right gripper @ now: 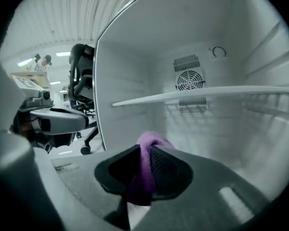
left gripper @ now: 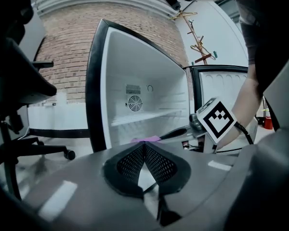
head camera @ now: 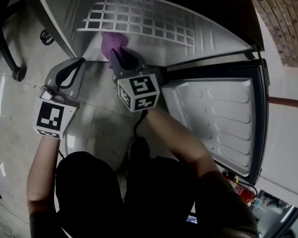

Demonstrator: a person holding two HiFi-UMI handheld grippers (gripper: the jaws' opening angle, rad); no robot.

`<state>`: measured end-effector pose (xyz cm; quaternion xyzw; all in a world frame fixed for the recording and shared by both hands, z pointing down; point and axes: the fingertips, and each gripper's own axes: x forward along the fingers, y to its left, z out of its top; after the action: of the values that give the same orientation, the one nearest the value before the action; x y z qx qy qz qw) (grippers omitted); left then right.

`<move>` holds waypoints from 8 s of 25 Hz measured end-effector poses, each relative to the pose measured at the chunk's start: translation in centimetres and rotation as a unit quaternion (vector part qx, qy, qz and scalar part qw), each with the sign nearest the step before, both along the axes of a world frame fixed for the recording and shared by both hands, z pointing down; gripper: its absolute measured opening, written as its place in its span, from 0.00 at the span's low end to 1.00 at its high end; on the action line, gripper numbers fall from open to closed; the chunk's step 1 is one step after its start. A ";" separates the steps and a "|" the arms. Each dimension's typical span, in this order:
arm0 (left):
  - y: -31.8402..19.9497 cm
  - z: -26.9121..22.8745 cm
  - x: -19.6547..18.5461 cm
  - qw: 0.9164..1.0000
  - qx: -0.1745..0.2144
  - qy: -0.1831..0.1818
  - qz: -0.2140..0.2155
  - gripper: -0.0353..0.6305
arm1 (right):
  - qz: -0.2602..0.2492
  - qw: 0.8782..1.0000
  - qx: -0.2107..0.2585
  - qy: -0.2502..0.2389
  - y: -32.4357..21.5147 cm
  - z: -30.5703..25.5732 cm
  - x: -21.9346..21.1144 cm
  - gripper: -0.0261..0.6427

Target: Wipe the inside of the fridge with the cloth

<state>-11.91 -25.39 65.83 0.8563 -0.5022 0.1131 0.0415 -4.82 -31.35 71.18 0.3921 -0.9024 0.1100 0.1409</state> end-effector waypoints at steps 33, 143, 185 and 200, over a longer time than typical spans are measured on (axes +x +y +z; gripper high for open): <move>-1.3 2.4 -1.2 0.999 -0.026 0.020 -0.038 0.08 | -0.042 0.998 -0.034 0.035 -7.6 6.4 -9.5 0.12; 7.9 -38.7 4.3 0.995 -0.072 0.054 -0.033 0.08 | 0.222 0.962 -0.137 0.080 10.7 -33.0 12.7 0.12; 41.0 -63.7 14.8 0.999 0.017 0.048 -0.010 0.08 | 0.148 0.981 -0.055 -0.108 46.1 -62.1 22.5 0.12; 52.0 -62.7 12.0 0.997 -0.010 0.061 -0.040 0.08 | 0.084 0.988 -0.082 -0.101 57.2 -63.1 19.2 0.12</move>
<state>0.12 26.64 3.14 0.8405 -0.5313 0.0633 0.0849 14.42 25.85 8.06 0.4404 -0.8637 0.2344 0.0709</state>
